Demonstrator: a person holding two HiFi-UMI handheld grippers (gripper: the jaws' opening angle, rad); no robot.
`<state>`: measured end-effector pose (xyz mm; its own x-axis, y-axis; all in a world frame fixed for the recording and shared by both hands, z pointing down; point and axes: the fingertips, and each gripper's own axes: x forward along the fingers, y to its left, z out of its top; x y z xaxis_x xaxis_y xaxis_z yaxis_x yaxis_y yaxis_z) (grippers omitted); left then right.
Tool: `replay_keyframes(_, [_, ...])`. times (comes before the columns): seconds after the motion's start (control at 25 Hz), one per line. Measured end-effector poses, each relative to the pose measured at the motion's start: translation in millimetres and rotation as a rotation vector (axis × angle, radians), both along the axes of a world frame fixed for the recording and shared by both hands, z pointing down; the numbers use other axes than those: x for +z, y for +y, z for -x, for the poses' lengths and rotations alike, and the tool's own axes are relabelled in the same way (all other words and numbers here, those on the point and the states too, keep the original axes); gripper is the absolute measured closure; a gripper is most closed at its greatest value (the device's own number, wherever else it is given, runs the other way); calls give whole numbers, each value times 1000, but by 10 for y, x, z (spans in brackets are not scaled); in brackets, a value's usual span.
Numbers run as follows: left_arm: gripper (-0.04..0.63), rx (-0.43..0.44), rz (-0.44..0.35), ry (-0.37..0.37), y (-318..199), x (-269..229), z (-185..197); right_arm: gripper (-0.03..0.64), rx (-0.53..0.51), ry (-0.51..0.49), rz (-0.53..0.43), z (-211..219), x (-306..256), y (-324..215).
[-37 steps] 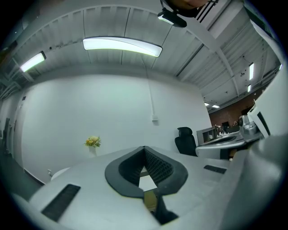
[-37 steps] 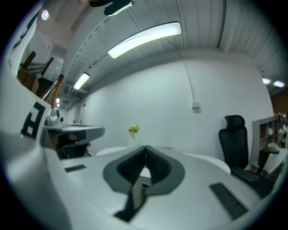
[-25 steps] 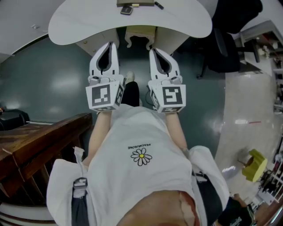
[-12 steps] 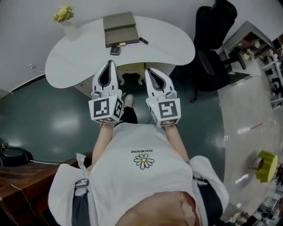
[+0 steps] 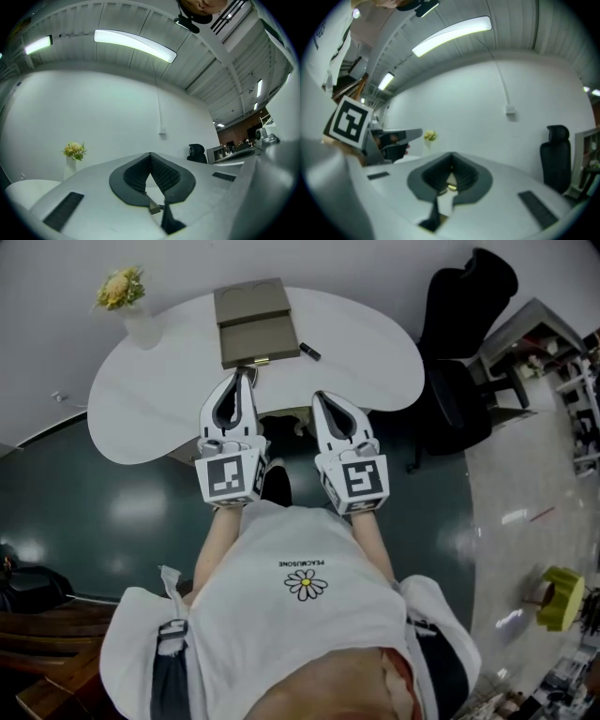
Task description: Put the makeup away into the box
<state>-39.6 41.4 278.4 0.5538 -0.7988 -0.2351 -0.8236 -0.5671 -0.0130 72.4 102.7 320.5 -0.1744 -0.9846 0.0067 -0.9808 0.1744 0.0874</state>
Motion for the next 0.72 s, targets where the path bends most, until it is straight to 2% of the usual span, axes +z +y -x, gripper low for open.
replay_keyframes(0.28, [575, -8, -10, -2, -856, -60, -60, 588, -5, -17, 9, -94, 32, -947])
replay_keyframes(0.48, [575, -8, -4, -25, -1540, -139, -105, 587, 13, -29, 49, -187, -49, -1653])
replay_keyframes(0.72, [575, -19, -2, -47, -2210, -250, -105, 587, 21, -46, 63, -289, -139, -2267])
